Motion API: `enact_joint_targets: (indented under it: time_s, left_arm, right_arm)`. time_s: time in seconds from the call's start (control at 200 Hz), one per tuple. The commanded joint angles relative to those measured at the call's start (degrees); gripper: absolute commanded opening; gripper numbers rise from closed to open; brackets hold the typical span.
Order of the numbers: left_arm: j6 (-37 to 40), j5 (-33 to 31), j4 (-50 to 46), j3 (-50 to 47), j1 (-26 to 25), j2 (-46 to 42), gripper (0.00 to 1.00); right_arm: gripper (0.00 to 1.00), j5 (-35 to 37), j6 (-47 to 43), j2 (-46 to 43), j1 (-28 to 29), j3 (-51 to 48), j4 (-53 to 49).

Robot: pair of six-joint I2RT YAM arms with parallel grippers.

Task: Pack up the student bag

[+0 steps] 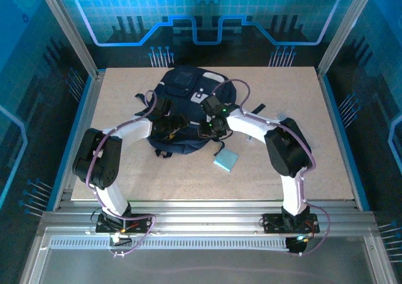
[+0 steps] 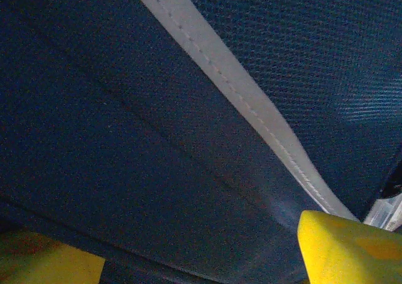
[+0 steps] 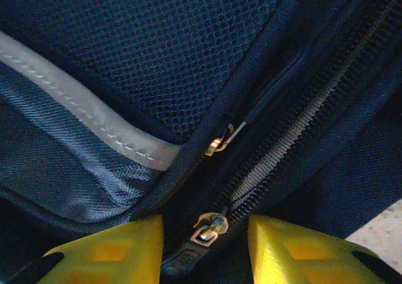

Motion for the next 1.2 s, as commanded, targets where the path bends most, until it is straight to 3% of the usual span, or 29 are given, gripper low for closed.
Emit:
enact_joint_targets:
  time_s: [0.0,0.06,0.17,0.315,0.48,0.745,1.196]
  left_arm:
    - [-2.32,-0.02,5.26,-2.33,-0.66,1.20,0.79]
    - [-2.26,0.84,5.21,-3.18,-0.94,0.77,0.80]
    - [-0.91,2.15,2.95,-4.44,-1.48,-1.09,0.80]
    - [4.51,2.32,-5.50,-3.97,-3.49,-3.00,0.81]
    - [5.92,0.20,-6.66,-6.18,-7.43,-1.96,0.81]
    - [-4.21,-0.69,10.75,-8.18,-8.03,8.54,0.81]
    - [0.16,-8.41,6.50,0.49,-8.45,8.69,0.82]
  right_arm:
    - [0.42,6.63,0.09,3.67,2.47,2.80,-5.73]
    - [0.41,8.36,0.09,5.83,2.52,4.03,-7.07]
    - [0.17,9.72,-0.04,7.96,1.29,5.38,-8.49]
    - [0.00,6.00,-2.15,5.66,-1.84,5.52,-7.12]
    - [0.00,-8.26,-4.17,2.39,-6.62,6.60,-6.53]
    - [0.00,-27.66,-5.51,-0.75,-8.88,1.61,-6.21]
    - [0.00,-43.94,1.00,-3.77,-7.33,-5.39,3.89]
